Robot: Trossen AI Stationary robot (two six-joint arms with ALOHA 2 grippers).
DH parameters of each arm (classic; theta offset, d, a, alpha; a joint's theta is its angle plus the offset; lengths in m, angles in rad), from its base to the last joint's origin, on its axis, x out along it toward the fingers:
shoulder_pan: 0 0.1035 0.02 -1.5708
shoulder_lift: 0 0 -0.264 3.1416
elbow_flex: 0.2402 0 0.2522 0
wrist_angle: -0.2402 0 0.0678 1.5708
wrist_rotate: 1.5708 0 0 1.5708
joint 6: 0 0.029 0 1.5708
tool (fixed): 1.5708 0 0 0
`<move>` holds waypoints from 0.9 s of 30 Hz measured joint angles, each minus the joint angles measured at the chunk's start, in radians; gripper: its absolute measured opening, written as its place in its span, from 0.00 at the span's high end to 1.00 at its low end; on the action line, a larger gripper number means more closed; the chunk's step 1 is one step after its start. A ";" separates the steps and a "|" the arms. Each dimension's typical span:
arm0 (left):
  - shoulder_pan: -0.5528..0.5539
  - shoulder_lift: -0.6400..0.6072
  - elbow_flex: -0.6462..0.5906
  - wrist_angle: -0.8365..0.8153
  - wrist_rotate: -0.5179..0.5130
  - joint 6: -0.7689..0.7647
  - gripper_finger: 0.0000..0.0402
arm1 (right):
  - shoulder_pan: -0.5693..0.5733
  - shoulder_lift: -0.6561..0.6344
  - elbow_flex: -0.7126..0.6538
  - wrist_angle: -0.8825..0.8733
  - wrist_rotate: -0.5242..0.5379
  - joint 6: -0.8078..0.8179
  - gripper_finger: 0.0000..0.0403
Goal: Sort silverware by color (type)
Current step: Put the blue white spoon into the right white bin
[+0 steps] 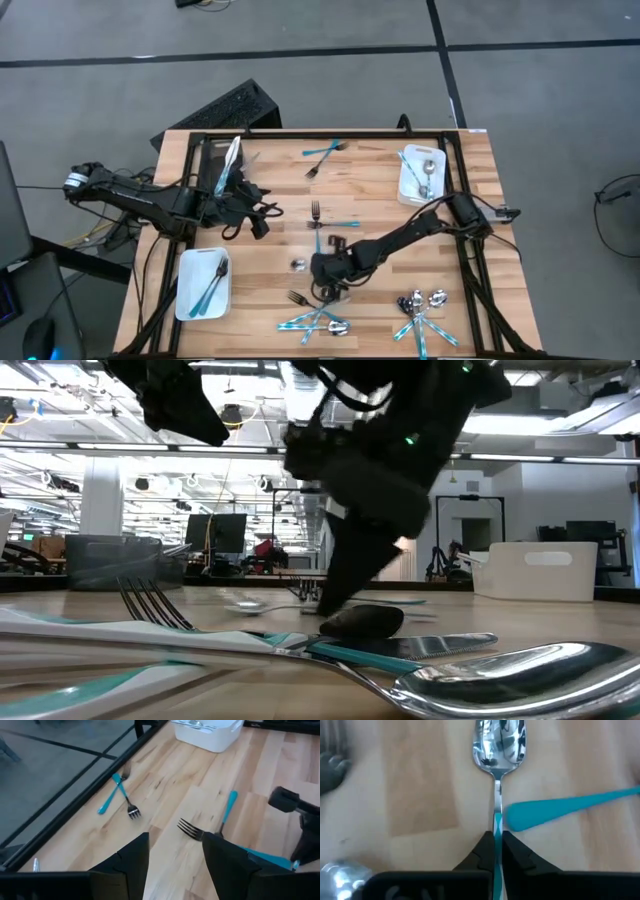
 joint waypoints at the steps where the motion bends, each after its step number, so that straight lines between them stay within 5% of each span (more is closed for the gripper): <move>1: 0.000 0.006 -0.001 0.009 -0.009 0.000 0.57 | -0.002 -0.005 0.000 -0.015 0.025 0.013 0.92; 8: 0.051 0.070 -0.147 0.289 -0.014 0.106 0.57 | -0.038 -0.168 -0.055 -0.217 0.223 0.057 0.90; 17: 0.174 0.158 -0.292 0.545 0.039 0.101 0.57 | -0.171 -0.648 -0.415 -0.253 0.340 0.198 0.90; 27: 0.266 0.311 -0.294 0.752 0.163 0.160 0.57 | -0.375 -1.060 -0.721 -0.292 0.452 0.312 0.90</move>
